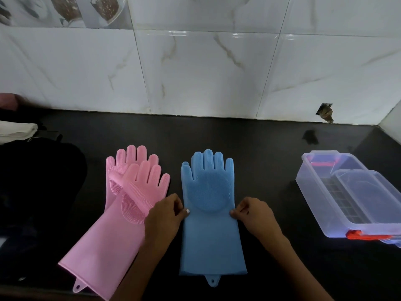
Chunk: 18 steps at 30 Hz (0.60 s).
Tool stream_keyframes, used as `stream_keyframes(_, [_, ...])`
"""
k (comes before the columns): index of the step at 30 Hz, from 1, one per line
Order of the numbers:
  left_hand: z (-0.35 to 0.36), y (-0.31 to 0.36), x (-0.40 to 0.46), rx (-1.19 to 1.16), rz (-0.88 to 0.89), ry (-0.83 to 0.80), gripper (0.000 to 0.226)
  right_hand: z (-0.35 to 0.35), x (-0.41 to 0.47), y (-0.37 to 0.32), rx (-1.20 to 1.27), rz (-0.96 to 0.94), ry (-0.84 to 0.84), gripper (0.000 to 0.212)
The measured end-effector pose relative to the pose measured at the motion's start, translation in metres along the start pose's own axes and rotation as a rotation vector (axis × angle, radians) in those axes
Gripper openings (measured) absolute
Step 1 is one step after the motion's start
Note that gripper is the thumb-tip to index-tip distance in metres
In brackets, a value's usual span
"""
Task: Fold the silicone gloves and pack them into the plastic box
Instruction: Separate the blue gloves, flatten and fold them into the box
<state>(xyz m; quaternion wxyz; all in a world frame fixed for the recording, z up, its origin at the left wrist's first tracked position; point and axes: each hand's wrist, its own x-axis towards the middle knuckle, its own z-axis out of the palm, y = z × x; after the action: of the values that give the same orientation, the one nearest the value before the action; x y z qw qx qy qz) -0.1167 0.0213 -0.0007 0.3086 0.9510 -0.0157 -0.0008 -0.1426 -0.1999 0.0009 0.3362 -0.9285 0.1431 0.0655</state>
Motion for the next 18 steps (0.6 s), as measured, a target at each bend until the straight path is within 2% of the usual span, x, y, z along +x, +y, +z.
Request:
stream_keyframes(3, [-0.003,-0.004,-0.002,-0.029,0.212,0.030,0.010,-0.002,-0.004,0.009,0.005,-0.289,0.045,0.021])
stream_keyframes(6, [-0.003,-0.009,-0.002,0.175,0.514,-0.034,0.009,-0.007,-0.003,0.021,-0.232,-0.571,-0.022,0.003])
stream_keyframes(10, [-0.018,-0.014,0.003,0.355,0.793,-0.090,0.035,-0.017,0.006,0.031,-0.581,-0.836,-0.100,0.031])
stream_keyframes(12, [-0.024,-0.017,0.007,0.451,0.915,-0.096,0.048,-0.023,0.009,0.031,-0.693,-0.975,-0.052,0.039])
stream_keyframes(15, [-0.028,-0.018,0.016,0.542,1.138,-0.156,0.054,-0.026,0.011,0.028,-0.768,-1.196,0.044,0.034])
stream_keyframes(18, [-0.033,-0.018,0.029,0.658,1.342,-0.194,0.052,-0.028,0.019,0.028,-0.762,-1.365,-0.014,0.035])
